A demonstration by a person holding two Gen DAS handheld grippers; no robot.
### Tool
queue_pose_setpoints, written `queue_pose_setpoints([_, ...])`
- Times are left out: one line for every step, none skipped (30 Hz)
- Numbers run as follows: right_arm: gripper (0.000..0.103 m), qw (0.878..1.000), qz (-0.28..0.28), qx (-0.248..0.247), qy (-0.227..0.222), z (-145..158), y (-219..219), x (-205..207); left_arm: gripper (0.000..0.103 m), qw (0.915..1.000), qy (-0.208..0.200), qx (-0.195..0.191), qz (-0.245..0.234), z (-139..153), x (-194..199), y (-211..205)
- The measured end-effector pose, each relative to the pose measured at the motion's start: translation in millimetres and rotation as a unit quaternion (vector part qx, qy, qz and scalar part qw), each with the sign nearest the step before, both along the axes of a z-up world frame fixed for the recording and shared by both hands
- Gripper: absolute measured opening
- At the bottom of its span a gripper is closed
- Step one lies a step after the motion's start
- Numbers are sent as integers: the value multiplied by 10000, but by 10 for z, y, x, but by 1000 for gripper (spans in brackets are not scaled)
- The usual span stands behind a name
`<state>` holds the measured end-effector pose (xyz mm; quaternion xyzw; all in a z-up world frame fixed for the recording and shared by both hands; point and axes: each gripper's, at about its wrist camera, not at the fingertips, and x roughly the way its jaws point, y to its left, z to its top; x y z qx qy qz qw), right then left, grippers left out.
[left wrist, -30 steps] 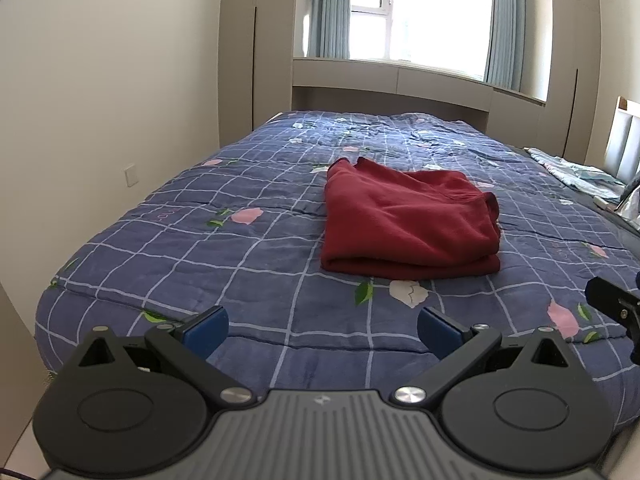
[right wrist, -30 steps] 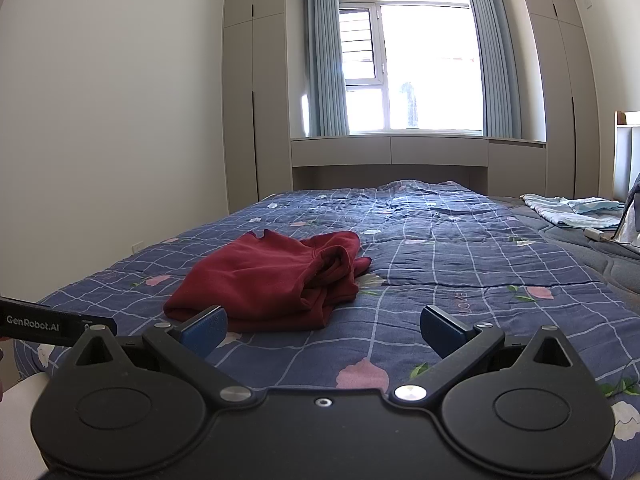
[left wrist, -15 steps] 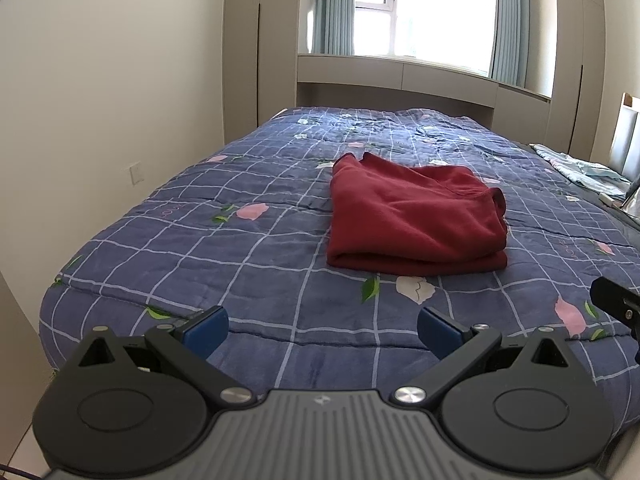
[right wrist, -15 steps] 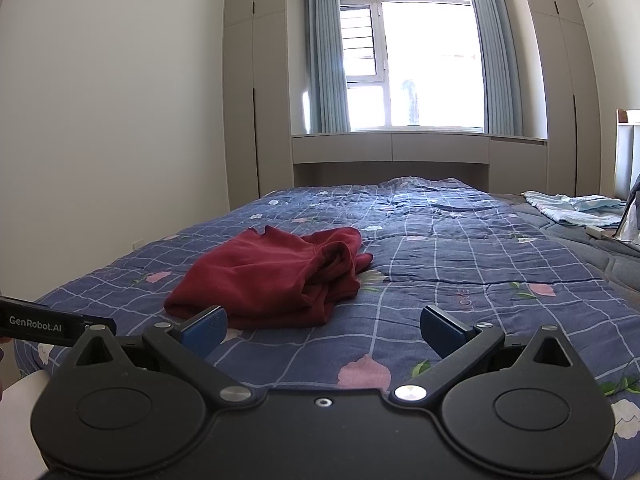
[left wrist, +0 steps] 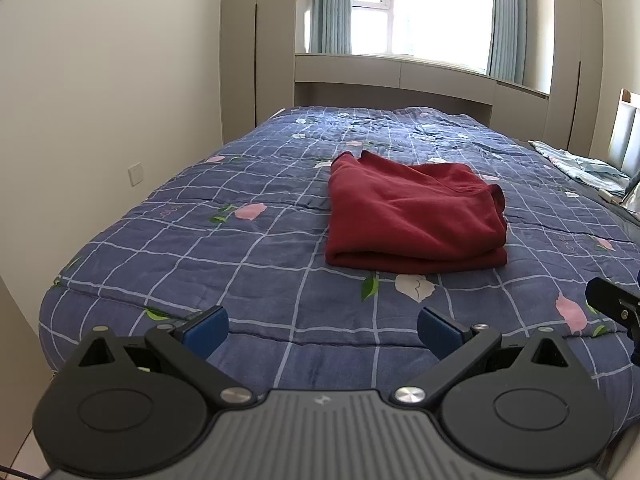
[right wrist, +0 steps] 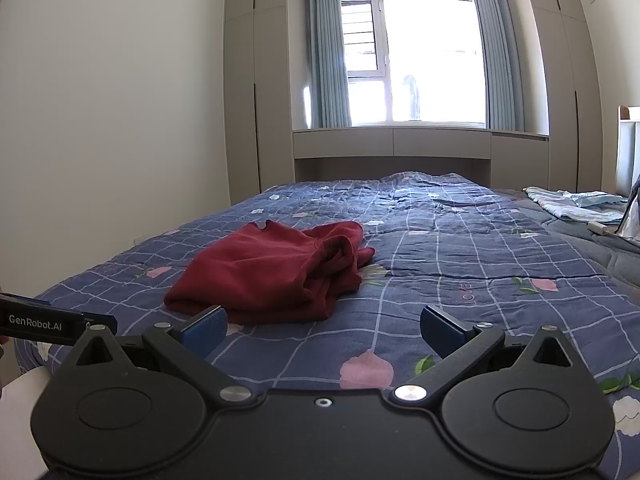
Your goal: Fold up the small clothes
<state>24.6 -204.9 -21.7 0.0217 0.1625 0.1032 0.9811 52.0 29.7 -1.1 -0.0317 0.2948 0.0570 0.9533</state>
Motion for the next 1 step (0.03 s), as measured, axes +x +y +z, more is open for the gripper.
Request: queue_pose_setpoints([102, 10000, 2, -1, 4, -1, 1, -2, 102, 10000, 6, -4, -6, -2, 3, 3])
